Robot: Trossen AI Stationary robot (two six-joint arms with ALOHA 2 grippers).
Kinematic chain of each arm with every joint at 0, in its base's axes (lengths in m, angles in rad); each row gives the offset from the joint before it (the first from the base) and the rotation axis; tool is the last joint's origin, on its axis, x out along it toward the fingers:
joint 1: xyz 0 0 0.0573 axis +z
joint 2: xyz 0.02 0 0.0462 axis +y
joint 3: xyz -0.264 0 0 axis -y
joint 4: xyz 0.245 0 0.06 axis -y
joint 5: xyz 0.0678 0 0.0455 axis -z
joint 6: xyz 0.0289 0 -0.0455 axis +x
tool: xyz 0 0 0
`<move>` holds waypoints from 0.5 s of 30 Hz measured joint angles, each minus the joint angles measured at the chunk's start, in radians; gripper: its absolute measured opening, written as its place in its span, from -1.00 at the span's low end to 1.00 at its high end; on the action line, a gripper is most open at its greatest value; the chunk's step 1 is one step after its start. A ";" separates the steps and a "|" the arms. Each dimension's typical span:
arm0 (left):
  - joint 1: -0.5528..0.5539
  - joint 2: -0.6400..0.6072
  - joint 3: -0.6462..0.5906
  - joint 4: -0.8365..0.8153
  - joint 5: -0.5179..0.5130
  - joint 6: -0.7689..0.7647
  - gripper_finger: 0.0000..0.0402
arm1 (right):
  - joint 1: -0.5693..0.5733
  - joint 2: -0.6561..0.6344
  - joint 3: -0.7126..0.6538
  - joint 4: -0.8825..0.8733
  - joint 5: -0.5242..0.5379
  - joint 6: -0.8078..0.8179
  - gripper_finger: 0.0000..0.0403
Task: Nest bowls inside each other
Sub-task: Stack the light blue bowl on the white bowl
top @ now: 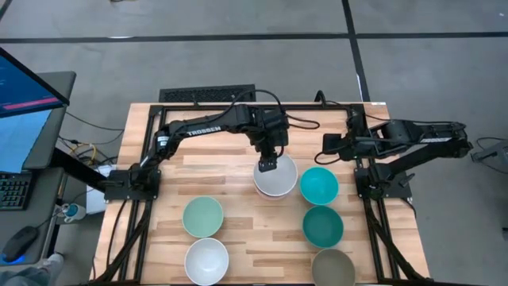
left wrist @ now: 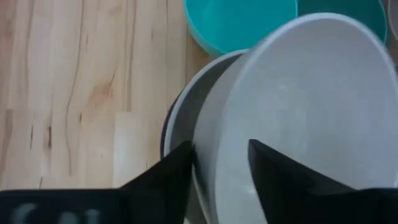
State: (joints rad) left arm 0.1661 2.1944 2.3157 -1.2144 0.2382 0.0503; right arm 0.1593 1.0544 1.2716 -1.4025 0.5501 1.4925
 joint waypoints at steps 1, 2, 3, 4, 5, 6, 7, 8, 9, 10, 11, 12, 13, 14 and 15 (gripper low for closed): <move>0.001 0.000 0.000 -0.004 -0.001 -0.001 -0.20 | 0.000 0.000 0.000 0.000 0.000 0.000 -0.14; 0.001 0.000 0.002 -0.012 -0.004 0.001 -0.14 | 0.000 0.000 0.000 0.000 0.000 0.000 -0.14; 0.003 0.000 0.011 -0.031 -0.006 0.008 -0.10 | 0.000 0.000 0.000 0.000 0.000 -0.001 -0.14; 0.005 0.000 0.024 -0.044 -0.010 0.013 -0.06 | 0.000 0.000 0.000 0.000 0.000 -0.001 -0.14; 0.007 -0.002 0.037 -0.046 -0.012 0.016 -0.04 | 0.000 0.000 0.000 -0.001 0.000 -0.001 -0.14; 0.007 -0.006 0.041 -0.040 -0.014 0.017 -0.02 | 0.000 0.000 0.000 -0.002 0.000 -0.001 -0.14; 0.009 -0.018 0.038 -0.037 -0.015 0.017 -0.02 | 0.000 0.000 0.000 -0.002 0.000 -0.002 -0.14; 0.012 -0.030 0.036 -0.040 -0.016 0.017 -0.02 | 0.000 0.000 0.000 -0.002 0.000 -0.005 -0.14; 0.013 -0.036 0.039 -0.035 -0.016 0.017 -0.04 | -0.001 0.000 0.000 -0.002 0.000 -0.007 -0.14; 0.014 -0.043 0.041 -0.022 -0.021 0.017 -0.06 | -0.004 0.000 0.000 -0.002 0.000 -0.008 -0.14; 0.017 -0.053 0.040 -0.017 -0.034 0.017 -0.09 | -0.006 0.000 0.000 -0.002 0.000 -0.009 -0.14; 0.019 -0.058 0.038 -0.023 -0.051 0.019 -0.12 | -0.011 0.000 0.000 -0.003 -0.001 -0.009 -0.14; 0.019 -0.061 0.038 -0.025 -0.071 0.021 -0.16 | -0.014 0.000 0.000 -0.003 -0.001 -0.009 -0.14; 0.020 -0.061 0.038 -0.026 -0.096 0.021 -0.20 | -0.019 0.000 0.000 -0.003 -0.001 -0.011 -0.14; 0.021 -0.060 0.038 -0.039 -0.115 0.021 -0.24 | -0.023 0.000 0.000 -0.003 -0.001 -0.019 -0.14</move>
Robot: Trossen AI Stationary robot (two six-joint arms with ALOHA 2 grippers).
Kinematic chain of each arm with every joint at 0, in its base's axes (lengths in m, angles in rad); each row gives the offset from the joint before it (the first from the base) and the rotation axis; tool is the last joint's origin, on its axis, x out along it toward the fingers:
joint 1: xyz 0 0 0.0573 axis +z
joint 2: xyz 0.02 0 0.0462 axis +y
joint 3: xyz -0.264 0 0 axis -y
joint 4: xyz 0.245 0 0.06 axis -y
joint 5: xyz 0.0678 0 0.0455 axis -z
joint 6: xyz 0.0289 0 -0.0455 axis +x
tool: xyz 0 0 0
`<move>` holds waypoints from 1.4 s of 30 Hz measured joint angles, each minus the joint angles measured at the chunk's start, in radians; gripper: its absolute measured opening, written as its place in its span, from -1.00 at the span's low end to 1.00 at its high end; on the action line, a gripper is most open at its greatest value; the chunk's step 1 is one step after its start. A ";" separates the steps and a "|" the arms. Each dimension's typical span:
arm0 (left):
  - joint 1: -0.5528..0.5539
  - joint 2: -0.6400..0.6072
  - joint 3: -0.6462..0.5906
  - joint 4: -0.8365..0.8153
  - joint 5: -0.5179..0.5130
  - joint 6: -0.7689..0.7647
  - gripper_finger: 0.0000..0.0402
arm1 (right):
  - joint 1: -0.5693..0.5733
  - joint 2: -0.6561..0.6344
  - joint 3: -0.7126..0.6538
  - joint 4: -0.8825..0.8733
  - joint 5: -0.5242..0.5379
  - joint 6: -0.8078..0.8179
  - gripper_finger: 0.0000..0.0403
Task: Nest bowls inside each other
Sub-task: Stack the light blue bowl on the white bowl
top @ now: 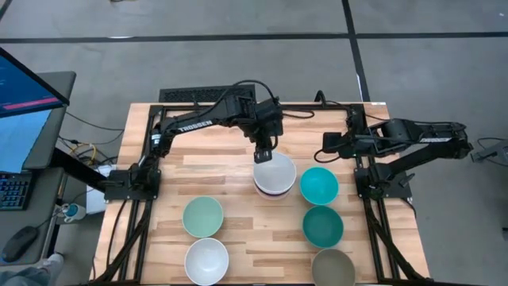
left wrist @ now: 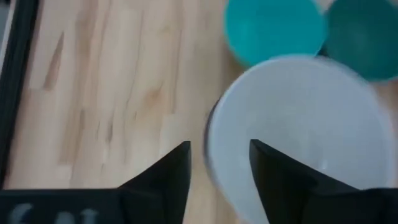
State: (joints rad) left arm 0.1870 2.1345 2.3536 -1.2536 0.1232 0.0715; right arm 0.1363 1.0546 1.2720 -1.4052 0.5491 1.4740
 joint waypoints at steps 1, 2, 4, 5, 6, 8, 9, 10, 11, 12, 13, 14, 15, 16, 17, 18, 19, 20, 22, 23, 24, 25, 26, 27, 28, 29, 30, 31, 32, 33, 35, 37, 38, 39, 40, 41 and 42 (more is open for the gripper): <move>0.000 0.001 -0.001 -0.019 -0.015 0.003 -0.29 | -0.004 0.000 0.000 0.001 -0.002 -0.006 -0.14; 0.000 0.002 -0.001 -0.034 -0.027 0.011 -0.33 | -0.008 0.000 0.000 0.000 -0.003 -0.007 -0.14; -0.003 0.002 -0.001 -0.070 -0.035 0.035 -0.40 | -0.010 0.000 0.000 0.000 -0.010 -0.008 -0.14; -0.005 0.002 -0.001 -0.103 -0.037 0.049 -0.43 | -0.008 0.000 0.000 0.000 -0.015 -0.009 -0.14; -0.007 0.002 -0.001 -0.145 -0.038 0.059 -0.45 | -0.004 0.000 0.000 0.001 -0.022 -0.016 -0.14; -0.012 -0.004 -0.002 -0.216 -0.049 0.071 -0.48 | 0.018 0.000 0.000 0.001 -0.028 -0.025 -0.14; -0.016 -0.008 -0.002 -0.226 -0.051 0.071 -0.49 | 0.036 0.000 0.000 -0.003 -0.028 -0.026 -0.14; -0.021 -0.015 -0.002 -0.226 -0.051 0.071 -0.50 | 0.053 0.001 0.000 -0.016 -0.029 -0.028 -0.14; -0.028 -0.024 -0.002 -0.227 -0.049 0.071 -0.50 | 0.068 0.008 0.000 -0.044 -0.030 -0.033 -0.14; -0.038 -0.032 -0.002 -0.220 -0.038 0.071 -0.50 | 0.078 0.019 0.001 -0.088 -0.038 -0.032 -0.14; -0.052 -0.045 -0.002 -0.196 -0.018 0.070 -0.50 | 0.087 0.030 -0.002 -0.142 -0.061 -0.024 -0.14; -0.068 -0.058 -0.002 -0.170 0.005 0.067 -0.50 | 0.089 0.037 -0.016 -0.170 -0.097 -0.005 -0.13; -0.087 -0.069 -0.001 -0.143 0.025 0.066 -0.50 | 0.089 0.040 -0.042 -0.164 -0.134 0.001 -0.12; -0.106 -0.084 -0.001 -0.116 0.032 0.061 -0.50 | 0.086 0.035 -0.081 -0.139 -0.165 0.001 -0.11; -0.125 -0.094 -0.001 -0.095 0.030 0.055 -0.50 | 0.084 0.027 -0.115 -0.121 -0.200 0.003 -0.09; -0.145 -0.101 0.000 -0.074 0.023 0.051 -0.50 | 0.086 0.021 -0.149 -0.107 -0.223 0.015 -0.07; -0.163 -0.114 0.000 -0.059 0.006 0.048 -0.50 | 0.088 0.025 -0.180 -0.110 -0.241 0.032 -0.05; -0.180 -0.122 0.000 -0.061 -0.015 0.047 -0.50 | 0.089 0.027 -0.217 -0.112 -0.256 0.048 -0.03; -0.212 -0.133 0.000 -0.058 -0.045 0.043 -0.50 | 0.089 0.034 -0.285 -0.101 -0.289 0.078 0.02; -0.226 -0.138 0.000 -0.060 -0.058 0.040 -0.50 | 0.089 0.032 -0.313 -0.090 -0.308 0.088 0.04; -0.238 -0.141 0.000 -0.063 -0.060 0.039 -0.50 | 0.089 0.027 -0.340 -0.075 -0.325 0.094 0.06; -0.248 -0.144 0.000 -0.062 -0.061 0.038 -0.50 | 0.089 0.026 -0.367 -0.047 -0.345 0.097 0.08; -0.257 -0.148 -0.001 -0.061 -0.066 0.033 -0.50 | 0.089 0.023 -0.391 -0.009 -0.360 0.097 0.09; -0.263 -0.150 -0.001 -0.061 -0.075 0.026 -0.50 | 0.089 0.018 -0.418 0.042 -0.374 0.097 0.10; -0.268 -0.152 -0.001 -0.060 -0.087 0.021 -0.50 | 0.091 0.013 -0.438 0.082 -0.385 0.098 0.11; -0.271 -0.153 -0.001 -0.061 -0.102 0.018 -0.50 | 0.093 0.010 -0.464 0.139 -0.389 0.098 0.11; -0.273 -0.153 -0.001 -0.062 -0.116 0.013 -0.50 | 0.093 0.011 -0.482 0.187 -0.390 0.103 0.11; -0.273 -0.153 -0.001 -0.064 -0.123 0.009 -0.50 | 0.093 0.013 -0.501 0.230 -0.392 0.110 0.11; -0.273 -0.153 -0.001 -0.069 -0.128 0.004 -0.50 | 0.093 0.013 -0.514 0.249 -0.393 0.119 0.11; -0.273 -0.153 -0.001 -0.073 -0.130 0.000 -0.50 | 0.093 0.013 -0.524 0.263 -0.392 0.124 0.11; -0.272 -0.153 -0.001 -0.079 -0.132 -0.001 -0.50 | 0.093 0.014 -0.532 0.281 -0.392 0.132 0.11; -0.273 -0.153 -0.001 -0.083 -0.133 -0.001 -0.50 | 0.093 0.013 -0.542 0.272 -0.393 0.150 0.11; -0.273 -0.153 -0.001 -0.083 -0.135 -0.001 -0.50 | 0.093 0.013 -0.549 0.267 -0.398 0.154 0.11; -0.273 -0.153 -0.001 -0.083 -0.137 -0.001 -0.50 | 0.093 0.013 -0.558 0.264 -0.408 0.159 0.11; -0.273 -0.153 -0.001 -0.083 -0.137 -0.001 -0.50 | 0.093 0.013 -0.569 0.262 -0.421 0.160 0.11; -0.273 -0.153 -0.001 -0.083 -0.138 -0.001 -0.50 | 0.093 0.013 -0.582 0.264 -0.434 0.161 0.11; -0.273 -0.153 -0.001 -0.084 -0.138 -0.001 -0.50 | 0.093 0.013 -0.594 0.276 -0.447 0.161 0.11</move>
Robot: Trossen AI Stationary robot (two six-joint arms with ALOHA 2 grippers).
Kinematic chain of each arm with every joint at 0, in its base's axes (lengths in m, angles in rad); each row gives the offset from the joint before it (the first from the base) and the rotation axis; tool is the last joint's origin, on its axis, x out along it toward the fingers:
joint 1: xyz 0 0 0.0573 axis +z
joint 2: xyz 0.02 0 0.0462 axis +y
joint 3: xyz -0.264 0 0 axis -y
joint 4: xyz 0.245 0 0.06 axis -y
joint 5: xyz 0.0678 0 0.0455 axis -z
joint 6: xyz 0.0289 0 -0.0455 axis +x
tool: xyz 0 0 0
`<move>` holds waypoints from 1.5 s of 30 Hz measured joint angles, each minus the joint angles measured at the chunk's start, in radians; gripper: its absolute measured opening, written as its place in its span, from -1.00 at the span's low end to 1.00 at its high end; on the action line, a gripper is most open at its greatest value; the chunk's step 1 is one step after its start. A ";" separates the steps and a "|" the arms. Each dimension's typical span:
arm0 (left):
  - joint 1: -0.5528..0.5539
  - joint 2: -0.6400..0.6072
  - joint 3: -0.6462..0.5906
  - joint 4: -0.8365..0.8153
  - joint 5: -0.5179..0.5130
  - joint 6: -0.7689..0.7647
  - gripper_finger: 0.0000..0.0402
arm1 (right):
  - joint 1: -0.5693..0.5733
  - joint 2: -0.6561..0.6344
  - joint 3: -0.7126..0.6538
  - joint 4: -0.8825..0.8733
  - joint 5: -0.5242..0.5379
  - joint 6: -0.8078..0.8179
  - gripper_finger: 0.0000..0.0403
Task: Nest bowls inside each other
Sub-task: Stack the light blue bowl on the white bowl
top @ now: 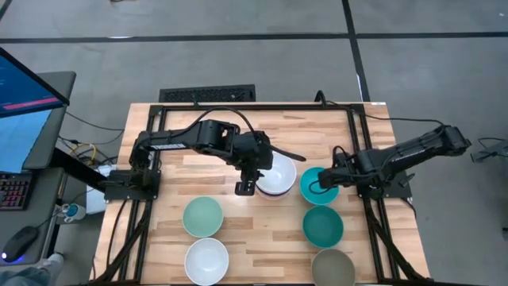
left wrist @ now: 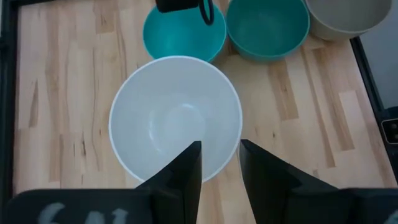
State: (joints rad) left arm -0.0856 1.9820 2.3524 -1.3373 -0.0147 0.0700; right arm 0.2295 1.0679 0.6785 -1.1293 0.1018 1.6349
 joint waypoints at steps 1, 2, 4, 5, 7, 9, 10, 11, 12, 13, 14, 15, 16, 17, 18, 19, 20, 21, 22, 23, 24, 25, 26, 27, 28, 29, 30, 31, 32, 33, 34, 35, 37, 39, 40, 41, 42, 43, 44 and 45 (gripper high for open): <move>0.000 0.000 0.000 0.000 0.000 0.000 -0.50 | 0.000 0.000 -0.007 0.014 -0.009 0.000 0.11; 0.000 0.000 0.000 0.000 0.000 0.000 -0.50 | 0.002 0.000 -0.014 0.033 -0.018 0.000 0.11; 0.001 0.000 0.000 0.000 -0.002 0.001 -0.50 | 0.006 0.000 -0.024 0.059 -0.020 0.001 0.11; 0.001 0.000 0.000 0.000 -0.009 0.005 -0.50 | 0.008 0.000 -0.031 0.070 -0.020 0.009 0.11; 0.001 0.000 0.000 0.000 -0.030 0.009 -0.50 | 0.016 0.000 -0.048 0.086 -0.022 0.026 0.10; 0.001 0.000 0.000 0.000 -0.048 0.012 -0.50 | 0.028 0.000 -0.068 0.096 -0.027 0.057 0.07; 0.001 0.000 0.000 0.000 -0.051 0.012 -0.50 | 0.034 0.000 -0.075 0.095 -0.030 0.075 0.05; 0.002 0.000 0.000 0.000 -0.053 0.012 -0.50 | 0.042 0.000 -0.080 0.095 -0.031 0.089 0.01; 0.002 0.000 0.000 0.000 -0.053 0.012 -0.50 | 0.049 0.000 -0.082 0.094 -0.031 0.101 -0.03; 0.002 0.001 0.000 0.000 -0.053 0.012 -0.50 | 0.056 0.000 -0.082 0.095 -0.031 0.111 -0.09; 0.002 0.001 0.000 0.000 -0.053 0.013 -0.50 | 0.061 0.000 -0.082 0.095 -0.030 0.118 -0.16; 0.002 0.001 0.000 0.000 -0.053 0.013 -0.50 | 0.065 -0.001 -0.082 0.095 -0.030 0.120 -0.24; 0.003 0.001 0.000 0.000 -0.053 0.013 -0.50 | 0.066 -0.002 -0.082 0.095 -0.030 0.120 -0.34; 0.004 0.001 0.000 0.000 -0.053 0.016 -0.50 | 0.065 -0.002 -0.082 0.095 -0.030 0.120 -0.45; 0.004 0.001 0.000 0.000 -0.053 0.016 -0.50 | 0.063 -0.002 -0.082 0.095 -0.029 0.120 -0.56; 0.005 0.001 0.000 0.000 -0.053 0.016 -0.50 | 0.060 -0.002 -0.081 0.094 -0.029 0.120 -0.68; 0.006 0.001 0.000 -0.001 -0.053 0.016 -0.50 | 0.056 -0.002 -0.074 0.086 -0.027 0.119 -0.80; 0.007 0.001 0.000 -0.003 -0.053 0.016 -0.50 | 0.054 -0.002 -0.059 0.077 -0.021 0.113 -0.89; 0.009 0.001 0.000 -0.007 -0.053 0.016 -0.50 | 0.050 -0.002 -0.039 0.060 -0.017 0.104 -0.92; 0.011 0.001 0.000 -0.010 -0.053 0.016 -0.50 | 0.044 -0.002 -0.018 0.028 -0.016 0.096 -0.92; 0.012 0.001 0.000 -0.013 -0.053 0.015 -0.50 | 0.036 -0.002 0.010 -0.023 -0.013 0.090 -0.90; 0.013 0.001 0.000 -0.014 -0.053 0.014 -0.50 | 0.026 -0.008 0.040 -0.073 -0.010 0.081 -0.89; 0.013 0.001 0.000 -0.014 -0.053 0.009 -0.50 | 0.018 -0.021 0.074 -0.117 -0.003 0.069 -0.88; 0.013 0.001 0.000 -0.014 -0.053 0.006 -0.50 | 0.009 -0.037 0.116 -0.167 0.006 0.058 -0.89; 0.013 0.001 0.000 -0.014 -0.054 0.003 -0.50 | 0.001 -0.059 0.159 -0.215 0.017 0.042 -0.92; 0.013 0.001 -0.002 -0.014 -0.054 0.003 -0.50 | -0.006 -0.083 0.211 -0.272 0.032 0.040 -0.94; 0.013 0.001 -0.010 -0.014 -0.053 0.003 -0.50 | -0.011 -0.110 0.264 -0.327 0.050 0.040 -0.94; 0.013 0.001 -0.022 -0.015 -0.053 0.003 -0.50 | -0.016 -0.139 0.330 -0.377 0.072 0.043 -0.94; 0.013 0.001 -0.035 -0.021 -0.054 0.003 -0.50 | -0.020 -0.164 0.398 -0.413 0.095 0.055 -0.94; 0.013 0.003 -0.047 -0.035 -0.055 0.002 -0.50 | -0.023 -0.182 0.461 -0.441 0.121 0.072 -0.92; 0.013 0.003 -0.059 -0.051 -0.060 0.002 -0.50 | -0.023 -0.191 0.516 -0.448 0.147 0.084 -0.91; 0.013 0.002 -0.079 -0.053 -0.072 0.006 -0.50 | -0.023 -0.193 0.565 -0.445 0.176 0.086 -0.91; 0.005 -0.006 -0.128 -0.040 -0.081 0.024 -0.50 | -0.023 -0.170 0.637 -0.432 0.215 0.067 -0.92; -0.011 -0.029 -0.173 -0.013 -0.084 0.033 -0.50 | -0.024 -0.091 0.681 -0.405 0.238 0.019 -0.94; -0.024 -0.059 -0.197 0.012 -0.086 0.037 -0.50 | -0.029 -0.052 0.697 -0.370 0.240 -0.012 -0.94; -0.035 -0.093 -0.222 0.038 -0.092 0.038 -0.50 | -0.039 -0.011 0.714 -0.330 0.238 -0.054 -0.94; -0.045 -0.138 -0.251 0.066 -0.107 0.031 -0.50 | -0.051 0.032 0.732 -0.290 0.234 -0.091 -0.92; -0.056 -0.184 -0.284 0.089 -0.128 0.021 -0.50 | -0.065 0.069 0.754 -0.239 0.229 -0.130 -0.88; -0.063 -0.229 -0.326 0.112 -0.151 0.011 -0.50 | -0.076 0.097 0.775 -0.191 0.218 -0.166 -0.85; -0.067 -0.274 -0.372 0.135 -0.176 -0.003 -0.50 | -0.087 0.126 0.794 -0.160 0.204 -0.200 -0.82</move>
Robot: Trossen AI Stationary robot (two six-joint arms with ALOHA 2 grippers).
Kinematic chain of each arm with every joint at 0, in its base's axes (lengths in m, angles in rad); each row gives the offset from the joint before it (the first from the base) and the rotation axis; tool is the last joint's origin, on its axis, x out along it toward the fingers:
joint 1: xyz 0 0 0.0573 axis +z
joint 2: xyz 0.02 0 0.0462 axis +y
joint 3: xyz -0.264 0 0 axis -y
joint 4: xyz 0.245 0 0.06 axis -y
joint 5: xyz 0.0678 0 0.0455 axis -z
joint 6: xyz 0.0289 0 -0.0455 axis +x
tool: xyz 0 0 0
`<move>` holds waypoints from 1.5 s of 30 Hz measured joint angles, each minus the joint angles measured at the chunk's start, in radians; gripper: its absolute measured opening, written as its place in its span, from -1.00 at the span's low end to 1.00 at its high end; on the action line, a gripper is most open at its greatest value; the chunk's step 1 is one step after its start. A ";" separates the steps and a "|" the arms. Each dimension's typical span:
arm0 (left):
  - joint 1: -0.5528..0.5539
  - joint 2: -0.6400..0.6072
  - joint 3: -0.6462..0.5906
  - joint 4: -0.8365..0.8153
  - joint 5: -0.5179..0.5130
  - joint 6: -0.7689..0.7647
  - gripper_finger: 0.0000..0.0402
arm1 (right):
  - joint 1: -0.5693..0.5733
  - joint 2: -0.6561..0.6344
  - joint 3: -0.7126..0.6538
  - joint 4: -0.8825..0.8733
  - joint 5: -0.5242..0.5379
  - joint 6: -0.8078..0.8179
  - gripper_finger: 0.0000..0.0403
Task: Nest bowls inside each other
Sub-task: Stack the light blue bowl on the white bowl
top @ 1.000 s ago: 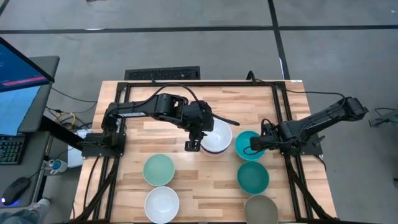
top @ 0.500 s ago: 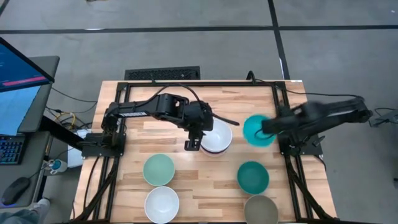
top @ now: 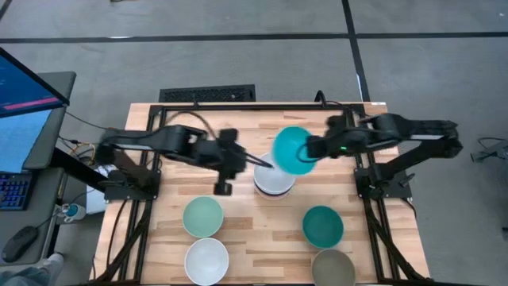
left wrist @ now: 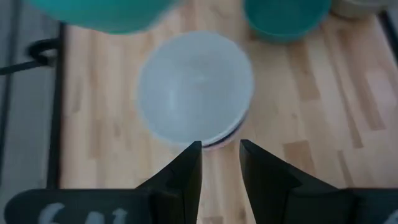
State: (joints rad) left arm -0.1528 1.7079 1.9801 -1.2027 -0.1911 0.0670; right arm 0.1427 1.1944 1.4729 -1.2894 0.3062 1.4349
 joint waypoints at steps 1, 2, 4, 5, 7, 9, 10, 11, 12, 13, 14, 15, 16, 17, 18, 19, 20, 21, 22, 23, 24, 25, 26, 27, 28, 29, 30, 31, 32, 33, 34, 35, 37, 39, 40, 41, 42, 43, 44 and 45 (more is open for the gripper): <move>-0.002 -0.046 -0.052 0.024 -0.020 -0.018 -0.50 | -0.012 0.037 0.019 0.015 -0.012 -0.031 -0.80; -0.002 -0.096 -0.110 0.050 -0.035 -0.043 -0.50 | -0.024 0.072 0.035 0.040 -0.033 -0.059 -0.79; -0.002 -0.196 -0.225 0.094 -0.051 -0.101 -0.50 | -0.043 0.135 0.061 0.067 -0.076 -0.098 -0.80; -0.003 -0.249 -0.285 0.127 -0.053 -0.127 -0.50 | -0.048 0.165 0.068 0.055 -0.093 -0.106 -0.82; -0.010 -0.340 -0.408 0.183 -0.053 -0.181 -0.50 | -0.046 0.208 0.077 0.066 -0.122 -0.109 -0.86; -0.019 -0.415 -0.528 0.252 -0.053 -0.223 -0.50 | -0.037 0.246 0.078 0.073 -0.149 -0.109 -0.88; -0.026 -0.450 -0.578 0.284 -0.053 -0.244 -0.50 | -0.030 0.264 0.078 0.079 -0.162 -0.109 -0.88; -0.032 -0.488 -0.626 0.312 -0.056 -0.265 -0.50 | -0.023 0.283 0.078 0.094 -0.173 -0.108 -0.88; -0.037 -0.519 -0.665 0.330 -0.058 -0.285 -0.50 | -0.017 0.299 0.078 0.107 -0.178 -0.106 -0.87; -0.041 -0.547 -0.698 0.346 -0.059 -0.303 -0.50 | -0.011 0.307 0.078 0.102 -0.183 -0.102 -0.86; -0.046 -0.570 -0.731 0.355 -0.060 -0.320 -0.50 | -0.008 0.315 0.077 0.088 -0.188 -0.101 -0.85; -0.050 -0.584 -0.758 0.347 -0.059 -0.340 -0.50 | -0.007 0.328 0.079 0.086 -0.190 -0.095 -0.84; -0.052 -0.594 -0.778 0.345 -0.060 -0.356 -0.50 | -0.008 0.338 0.082 0.086 -0.194 -0.088 -0.83; -0.056 -0.606 -0.794 0.351 -0.060 -0.369 -0.50 | -0.009 0.347 0.080 0.072 -0.198 -0.085 -0.83; -0.062 -0.617 -0.807 0.353 -0.060 -0.382 -0.50 | -0.009 0.358 0.077 0.037 -0.200 -0.083 -0.83; -0.068 -0.627 -0.817 0.354 -0.061 -0.393 -0.50 | -0.010 0.372 0.077 0.021 -0.199 -0.080 -0.83; -0.076 -0.635 -0.826 0.355 -0.065 -0.400 -0.50 | -0.012 0.380 0.078 0.031 -0.200 -0.075 -0.84; -0.085 -0.637 -0.833 0.356 -0.068 -0.406 -0.50 | -0.015 0.385 0.078 0.030 -0.200 -0.074 -0.84; -0.094 -0.638 -0.839 0.356 -0.077 -0.414 -0.50 | -0.017 0.390 0.078 0.014 -0.200 -0.074 -0.84; -0.101 -0.638 -0.842 0.356 -0.091 -0.417 -0.50 | -0.020 0.398 0.078 0.008 -0.200 -0.074 -0.84; -0.111 -0.637 -0.844 0.357 -0.104 -0.419 -0.50 | -0.021 0.403 0.079 0.018 -0.200 -0.074 -0.84; -0.120 -0.637 -0.846 0.358 -0.109 -0.419 -0.50 | -0.021 0.406 0.078 0.023 -0.199 -0.074 -0.83; -0.128 -0.637 -0.847 0.356 -0.111 -0.419 -0.50 | -0.022 0.407 0.077 0.017 -0.194 -0.074 -0.82; -0.136 -0.634 -0.847 0.358 -0.113 -0.419 -0.50 | -0.022 0.408 0.077 0.015 -0.186 -0.073 -0.82; -0.140 -0.630 -0.847 0.361 -0.115 -0.419 -0.50 | -0.025 0.408 0.080 0.021 -0.179 -0.072 -0.81; -0.146 -0.627 -0.847 0.359 -0.120 -0.419 -0.50 | -0.028 0.404 0.080 0.021 -0.175 -0.070 -0.81; -0.153 -0.626 -0.848 0.356 -0.126 -0.420 -0.50 | -0.030 0.403 0.078 0.007 -0.174 -0.071 -0.81; -0.158 -0.625 -0.848 0.356 -0.138 -0.421 -0.50 | -0.033 0.401 0.078 -0.006 -0.170 -0.071 -0.81; -0.161 -0.623 -0.847 0.359 -0.148 -0.421 -0.50 | -0.035 0.400 0.078 -0.002 -0.167 -0.071 -0.81; -0.163 -0.620 -0.848 0.359 -0.156 -0.420 -0.50 | -0.040 0.399 0.079 0.000 -0.167 -0.071 -0.81; -0.167 -0.620 -0.848 0.356 -0.158 -0.421 -0.50 | -0.045 0.398 0.078 -0.007 -0.164 -0.072 -0.81; -0.168 -0.621 -0.848 0.355 -0.161 -0.421 -0.50 | -0.048 0.398 0.078 -0.013 -0.162 -0.074 -0.81; -0.168 -0.622 -0.848 0.358 -0.163 -0.421 -0.50 | -0.052 0.396 0.078 -0.012 -0.151 -0.074 -0.79; -0.168 -0.621 -0.848 0.356 -0.163 -0.425 -0.50 | -0.055 0.396 0.078 -0.003 -0.148 -0.098 -0.76; -0.168 -0.621 -0.848 0.356 -0.164 -0.428 -0.50 | -0.055 0.395 0.078 0.014 -0.148 -0.116 -0.73; -0.168 -0.621 -0.848 0.356 -0.167 -0.429 -0.50 | -0.055 0.395 0.078 0.036 -0.148 -0.126 -0.71; -0.168 -0.621 -0.848 0.356 -0.175 -0.429 -0.50 | -0.055 0.395 0.078 0.053 -0.148 -0.132 -0.67; -0.168 -0.621 -0.848 0.356 -0.184 -0.430 -0.50 | -0.055 0.395 0.078 0.067 -0.148 -0.137 -0.63; -0.168 -0.621 -0.848 0.356 -0.191 -0.430 -0.50 | -0.055 0.395 0.078 0.081 -0.148 -0.147 -0.58; -0.168 -0.621 -0.848 0.356 -0.193 -0.430 -0.50 | -0.055 0.395 0.078 0.091 -0.148 -0.151 -0.52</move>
State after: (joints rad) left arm -0.3206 1.0866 1.1324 -0.8467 -0.3841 -0.3634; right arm 0.0879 1.5894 1.5509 -1.1984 0.1585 1.2835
